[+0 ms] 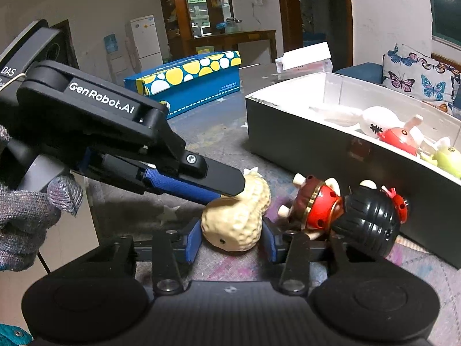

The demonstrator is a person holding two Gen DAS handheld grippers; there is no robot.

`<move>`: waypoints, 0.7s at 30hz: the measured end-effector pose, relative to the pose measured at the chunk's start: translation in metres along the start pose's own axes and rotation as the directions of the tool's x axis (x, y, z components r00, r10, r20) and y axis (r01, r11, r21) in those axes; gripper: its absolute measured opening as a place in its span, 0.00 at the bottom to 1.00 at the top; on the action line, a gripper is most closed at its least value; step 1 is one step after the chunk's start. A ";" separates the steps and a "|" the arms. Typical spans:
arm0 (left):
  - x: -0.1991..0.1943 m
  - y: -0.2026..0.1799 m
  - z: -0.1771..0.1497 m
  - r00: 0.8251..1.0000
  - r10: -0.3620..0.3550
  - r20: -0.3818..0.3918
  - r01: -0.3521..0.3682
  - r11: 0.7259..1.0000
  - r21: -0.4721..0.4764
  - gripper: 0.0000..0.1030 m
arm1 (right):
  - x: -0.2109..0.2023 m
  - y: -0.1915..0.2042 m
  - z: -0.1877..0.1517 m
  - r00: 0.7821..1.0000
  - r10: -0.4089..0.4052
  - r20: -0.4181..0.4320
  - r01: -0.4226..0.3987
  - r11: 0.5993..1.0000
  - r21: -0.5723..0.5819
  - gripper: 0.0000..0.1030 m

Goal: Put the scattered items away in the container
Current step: 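Carry the peanut toy with the left gripper into the box and release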

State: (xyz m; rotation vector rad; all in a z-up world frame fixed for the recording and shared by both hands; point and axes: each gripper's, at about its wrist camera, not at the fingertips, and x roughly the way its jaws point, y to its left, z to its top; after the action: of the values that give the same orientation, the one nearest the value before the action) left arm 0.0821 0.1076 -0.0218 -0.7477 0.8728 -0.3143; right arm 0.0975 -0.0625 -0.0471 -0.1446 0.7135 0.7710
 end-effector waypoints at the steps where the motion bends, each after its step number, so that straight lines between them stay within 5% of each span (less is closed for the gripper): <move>1: 0.001 0.001 0.000 1.000 0.002 -0.004 -0.002 1.000 -0.005 0.34 | 0.000 0.000 0.000 1.000 -0.001 0.000 0.001 1.000 0.000 0.43; 10: 0.003 0.005 -0.002 1.000 -0.003 -0.015 0.002 0.999 -0.032 0.34 | -0.001 0.000 0.000 1.000 -0.003 0.002 0.003 1.000 0.010 0.42; 21: -0.013 -0.034 0.004 0.998 -0.054 0.039 0.051 0.995 0.083 0.33 | -0.034 -0.002 0.013 0.994 -0.033 0.105 0.033 0.999 -0.001 0.42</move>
State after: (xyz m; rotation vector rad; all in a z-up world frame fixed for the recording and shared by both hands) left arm 0.0786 0.0923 0.0115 -0.6992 0.7975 -0.3780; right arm 0.0889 -0.0787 -0.0155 -0.1172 0.6095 0.7423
